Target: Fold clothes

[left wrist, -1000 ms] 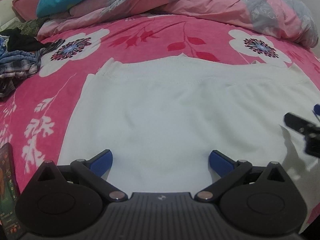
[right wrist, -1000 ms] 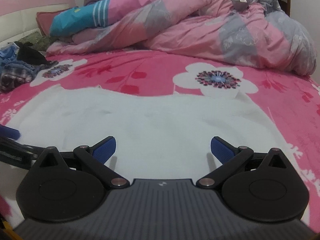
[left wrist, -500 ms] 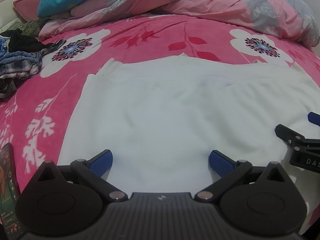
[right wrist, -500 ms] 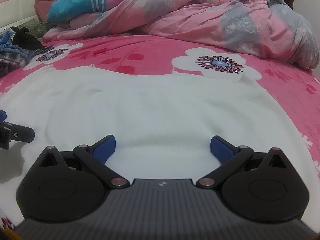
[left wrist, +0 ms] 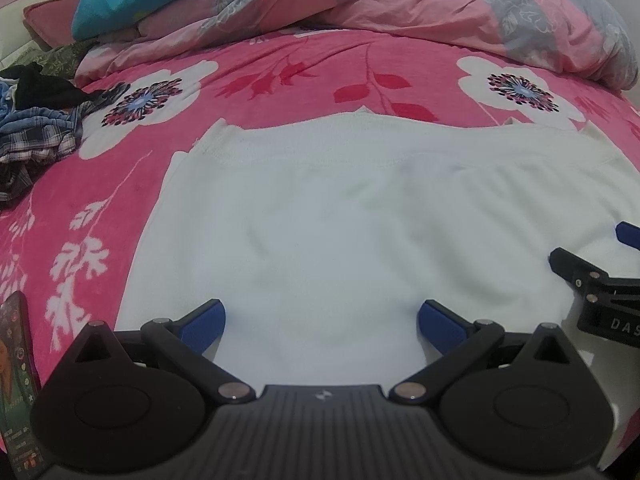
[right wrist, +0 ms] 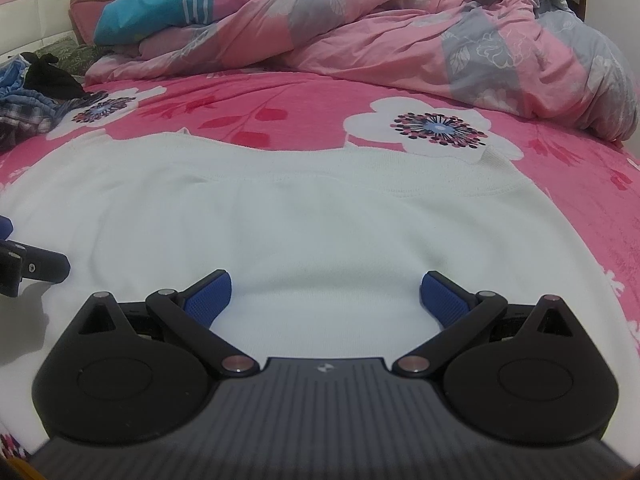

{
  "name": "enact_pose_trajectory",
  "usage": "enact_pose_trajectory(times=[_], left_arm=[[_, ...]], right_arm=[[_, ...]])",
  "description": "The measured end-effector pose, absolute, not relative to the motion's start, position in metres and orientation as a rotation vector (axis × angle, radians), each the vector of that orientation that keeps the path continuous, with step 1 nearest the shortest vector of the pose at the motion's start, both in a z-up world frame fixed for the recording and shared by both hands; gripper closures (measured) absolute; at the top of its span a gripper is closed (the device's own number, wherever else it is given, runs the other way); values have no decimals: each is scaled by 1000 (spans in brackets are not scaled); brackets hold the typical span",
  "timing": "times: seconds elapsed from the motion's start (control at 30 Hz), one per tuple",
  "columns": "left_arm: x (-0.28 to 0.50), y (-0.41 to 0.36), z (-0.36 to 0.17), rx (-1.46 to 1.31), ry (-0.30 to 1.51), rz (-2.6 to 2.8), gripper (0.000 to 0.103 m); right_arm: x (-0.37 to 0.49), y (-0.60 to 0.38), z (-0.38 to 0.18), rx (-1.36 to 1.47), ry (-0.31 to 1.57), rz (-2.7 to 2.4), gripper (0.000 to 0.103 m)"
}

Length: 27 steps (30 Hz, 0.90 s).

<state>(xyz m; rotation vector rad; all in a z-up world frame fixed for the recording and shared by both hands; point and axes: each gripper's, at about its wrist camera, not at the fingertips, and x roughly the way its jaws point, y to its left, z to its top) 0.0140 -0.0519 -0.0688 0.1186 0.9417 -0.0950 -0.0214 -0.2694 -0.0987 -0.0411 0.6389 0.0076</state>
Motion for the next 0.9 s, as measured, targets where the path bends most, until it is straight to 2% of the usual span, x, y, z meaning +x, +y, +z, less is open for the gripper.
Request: enact_pose_trajectory(times=[0.9], left_arm=[[7, -53, -73, 122, 885, -90, 0]], right_arm=[[-24, -269, -100, -39, 614, 13, 1]])
